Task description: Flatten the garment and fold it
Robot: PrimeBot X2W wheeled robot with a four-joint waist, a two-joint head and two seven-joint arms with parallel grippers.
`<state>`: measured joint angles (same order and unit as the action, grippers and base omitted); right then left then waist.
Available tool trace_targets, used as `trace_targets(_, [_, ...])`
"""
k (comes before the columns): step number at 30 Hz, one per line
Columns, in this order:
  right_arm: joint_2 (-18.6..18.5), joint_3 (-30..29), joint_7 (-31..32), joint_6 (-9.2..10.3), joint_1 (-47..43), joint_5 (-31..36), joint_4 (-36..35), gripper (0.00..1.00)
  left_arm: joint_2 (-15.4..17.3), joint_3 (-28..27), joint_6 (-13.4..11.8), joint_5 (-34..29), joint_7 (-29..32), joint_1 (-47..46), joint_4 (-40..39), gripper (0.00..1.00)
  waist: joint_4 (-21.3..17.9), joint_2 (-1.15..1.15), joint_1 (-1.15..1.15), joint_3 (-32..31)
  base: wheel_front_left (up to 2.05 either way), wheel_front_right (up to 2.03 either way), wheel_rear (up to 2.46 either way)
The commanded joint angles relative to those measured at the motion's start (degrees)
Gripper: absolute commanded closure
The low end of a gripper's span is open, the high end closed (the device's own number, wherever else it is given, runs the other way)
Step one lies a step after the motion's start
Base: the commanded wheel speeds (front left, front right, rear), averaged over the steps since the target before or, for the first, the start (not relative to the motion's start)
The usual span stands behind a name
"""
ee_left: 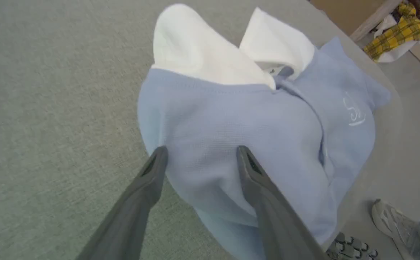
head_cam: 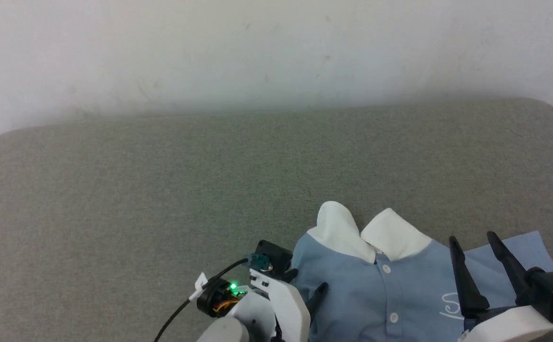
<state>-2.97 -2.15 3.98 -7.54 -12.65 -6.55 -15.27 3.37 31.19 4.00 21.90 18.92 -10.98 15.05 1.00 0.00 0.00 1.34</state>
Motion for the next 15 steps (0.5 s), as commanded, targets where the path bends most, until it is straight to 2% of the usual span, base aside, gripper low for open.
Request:
trace_targets(1, [0.09, 0.06, -0.15, 0.05, 0.86, -0.46, 0.04, 0.00, -0.12, 0.72, -0.50, -0.52, 1.93, -1.66, 1.87, 0.00, -1.98, 0.00, 0.00, 1.94, 0.00, 0.00, 0.00])
trace_targets(8, [0.09, 0.16, -0.91, 0.05, 1.56, -1.63, 1.33, 0.00, 0.09, 3.31, -1.07, -0.96, 11.05, -4.94, 11.00, 0.00, -4.31, 0.00, 0.00, 3.92, 0.00, 0.00, 0.00])
trace_targets(9, [0.09, 0.19, -1.02, 0.05, 1.64, -1.73, 1.48, 0.00, 0.30, 3.47, -0.95, -0.79, 12.24, -5.10, 11.92, 0.20, -4.43, 0.00, 0.00, 4.00, 0.00, 0.00, 0.00])
trace_targets(10, [0.09, 0.15, -1.16, 0.05, 1.72, -1.82, 1.58, 0.00, 0.58, 3.59, -0.79, -0.60, 13.33, -5.23, 12.68, 0.51, -4.49, 0.00, 0.00, 4.04, 0.00, 0.00, 0.00])
trace_targets(12, [0.09, 0.01, -1.36, 0.05, 1.92, -2.02, 1.80, 0.00, 1.18, 3.62, -0.39, 0.04, 15.18, -5.33, 13.79, 1.00, -4.40, 0.00, 0.00, 4.01, 0.00, 0.00, 0.00])
trace_targets(15, [0.09, 0.17, -1.61, 0.05, 2.21, -2.47, 1.96, 0.00, 2.51, 2.72, -0.38, 0.53, 14.86, -5.86, 13.72, 1.00, -3.91, 0.00, 0.00, 3.53, 0.00, 0.00, 0.00])
